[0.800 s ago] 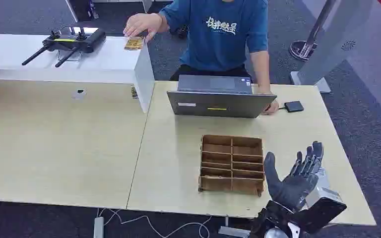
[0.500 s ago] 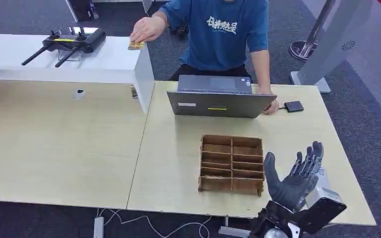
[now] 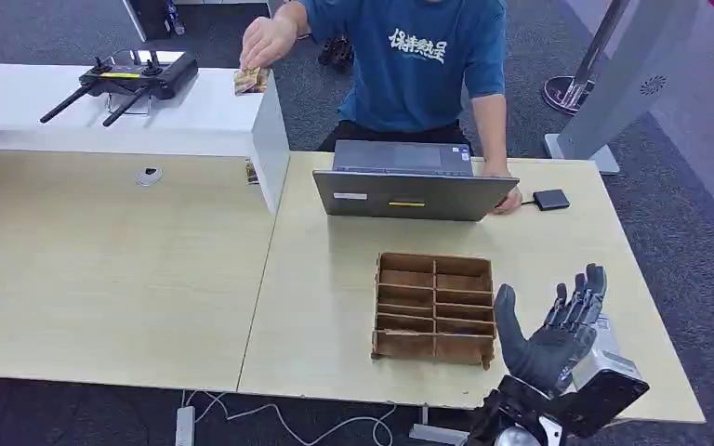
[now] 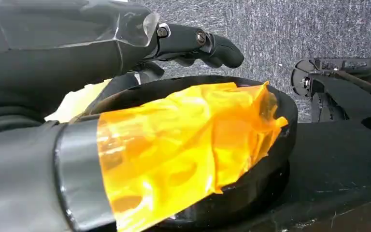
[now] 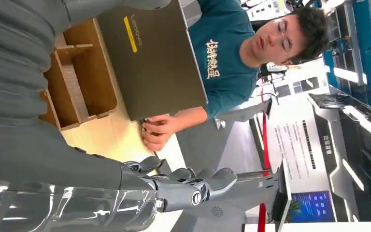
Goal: Pass the card to the sensor for recognition and then transmit it.
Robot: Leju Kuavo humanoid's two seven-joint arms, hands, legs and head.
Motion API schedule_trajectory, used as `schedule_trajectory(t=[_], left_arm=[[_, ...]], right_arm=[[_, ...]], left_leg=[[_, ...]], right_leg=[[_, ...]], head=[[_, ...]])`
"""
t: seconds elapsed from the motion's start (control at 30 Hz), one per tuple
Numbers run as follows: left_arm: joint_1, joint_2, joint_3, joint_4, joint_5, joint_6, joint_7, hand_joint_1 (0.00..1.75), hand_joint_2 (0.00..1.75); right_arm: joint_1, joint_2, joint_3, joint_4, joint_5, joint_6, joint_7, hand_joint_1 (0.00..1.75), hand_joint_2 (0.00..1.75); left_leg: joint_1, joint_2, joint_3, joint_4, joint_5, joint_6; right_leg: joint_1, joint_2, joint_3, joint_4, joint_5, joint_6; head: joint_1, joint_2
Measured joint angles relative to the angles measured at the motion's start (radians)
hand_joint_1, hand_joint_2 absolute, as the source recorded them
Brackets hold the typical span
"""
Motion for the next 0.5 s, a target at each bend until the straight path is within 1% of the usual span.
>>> schedule_trajectory(t=[0.43, 0.5], left_arm=[[0.000, 0.000, 0.000, 0.000, 0.000, 0.000, 0.000, 0.00, 0.00], [0.000, 0.000, 0.000, 0.000, -0.004, 0.000, 0.000, 0.00, 0.00]], right_arm=[[0.000, 0.000, 0.000, 0.000, 0.007, 0.000, 0.000, 0.00, 1.75], [0.002, 0.000, 0.000, 0.000, 0.029, -0.001, -0.003, 0.00, 1.75]], left_leg=[[0.000, 0.000, 0.000, 0.000, 0.000, 0.000], [0.000, 0.000, 0.000, 0.000, 0.000, 0.000]], right_leg=[[0.000, 0.000, 0.000, 0.000, 0.000, 0.000], [0.000, 0.000, 0.000, 0.000, 0.000, 0.000]], head=[[0.000, 0.000], [0.000, 0.000]])
